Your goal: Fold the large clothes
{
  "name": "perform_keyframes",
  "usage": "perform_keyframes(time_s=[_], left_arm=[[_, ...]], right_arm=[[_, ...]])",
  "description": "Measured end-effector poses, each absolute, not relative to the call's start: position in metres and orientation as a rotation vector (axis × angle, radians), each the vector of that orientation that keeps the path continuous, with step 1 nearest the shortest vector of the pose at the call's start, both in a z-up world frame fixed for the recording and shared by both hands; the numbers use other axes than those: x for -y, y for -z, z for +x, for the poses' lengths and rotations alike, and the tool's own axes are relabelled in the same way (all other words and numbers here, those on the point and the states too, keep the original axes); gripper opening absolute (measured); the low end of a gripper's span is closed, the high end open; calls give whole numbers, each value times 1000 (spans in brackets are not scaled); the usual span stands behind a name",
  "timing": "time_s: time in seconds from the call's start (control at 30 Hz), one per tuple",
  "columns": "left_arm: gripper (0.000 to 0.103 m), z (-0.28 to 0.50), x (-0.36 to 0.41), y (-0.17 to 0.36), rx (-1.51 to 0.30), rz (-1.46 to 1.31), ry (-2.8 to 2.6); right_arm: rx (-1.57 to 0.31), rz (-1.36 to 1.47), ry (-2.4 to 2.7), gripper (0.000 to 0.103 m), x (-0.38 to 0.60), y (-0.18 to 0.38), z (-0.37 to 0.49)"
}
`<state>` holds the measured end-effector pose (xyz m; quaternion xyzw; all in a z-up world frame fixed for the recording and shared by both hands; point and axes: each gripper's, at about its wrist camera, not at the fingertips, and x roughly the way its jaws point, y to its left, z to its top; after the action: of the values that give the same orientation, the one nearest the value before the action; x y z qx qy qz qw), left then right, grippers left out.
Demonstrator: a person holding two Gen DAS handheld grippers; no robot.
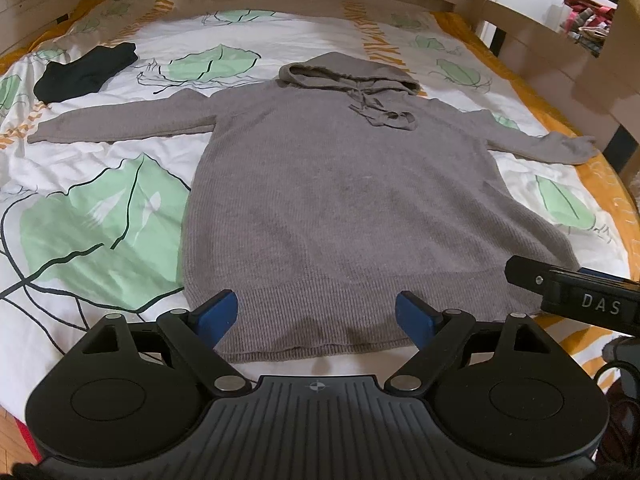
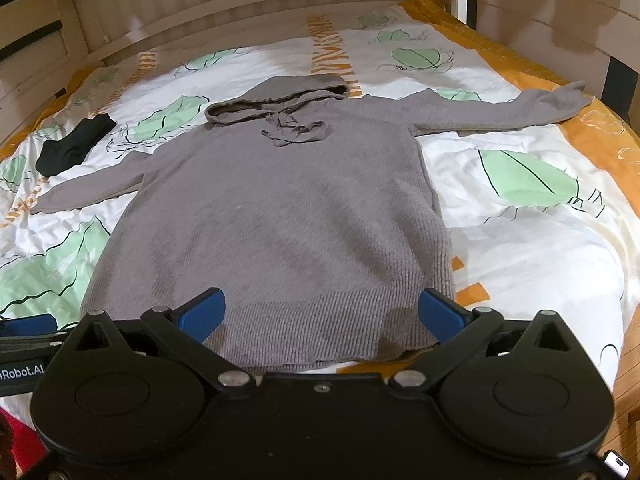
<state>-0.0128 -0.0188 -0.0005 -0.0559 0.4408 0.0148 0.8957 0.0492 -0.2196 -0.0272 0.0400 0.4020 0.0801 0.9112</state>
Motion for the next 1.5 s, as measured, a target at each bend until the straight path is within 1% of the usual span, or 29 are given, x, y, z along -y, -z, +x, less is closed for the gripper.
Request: perform_keyframes(time_s=[0.5,0.83,1.0,1.13,1.3,1.37,1.4,1.5], left_arm=[[86,-14,13,0,-913,-119,-45],[86,-12,6,0,-879,-145,-16],[86,-2,-3,9,-878,-184,57],[86,7,-15,22,-915,-192,42],[86,16,-38,39,-973,-185,-18],[85,17,-47,46,-999,-196,-26],[85,18,-52,49,-1015,-194,-36],[85,18,-62,56,-1040,-193,-51]], right_arm=[[-837,84,-169,102,218,29,47],[-831,105,-194,102,220,32,49],[-781,124,-238,102,223,32,57],[-800,70,-237,102,220,34,65],[-808,58,-201,98,232,41,69],[-812,74,-214,93,237,41,69],[-811,73,-228,92,237,41,68],[-801,38,-301,81,231,41,64]])
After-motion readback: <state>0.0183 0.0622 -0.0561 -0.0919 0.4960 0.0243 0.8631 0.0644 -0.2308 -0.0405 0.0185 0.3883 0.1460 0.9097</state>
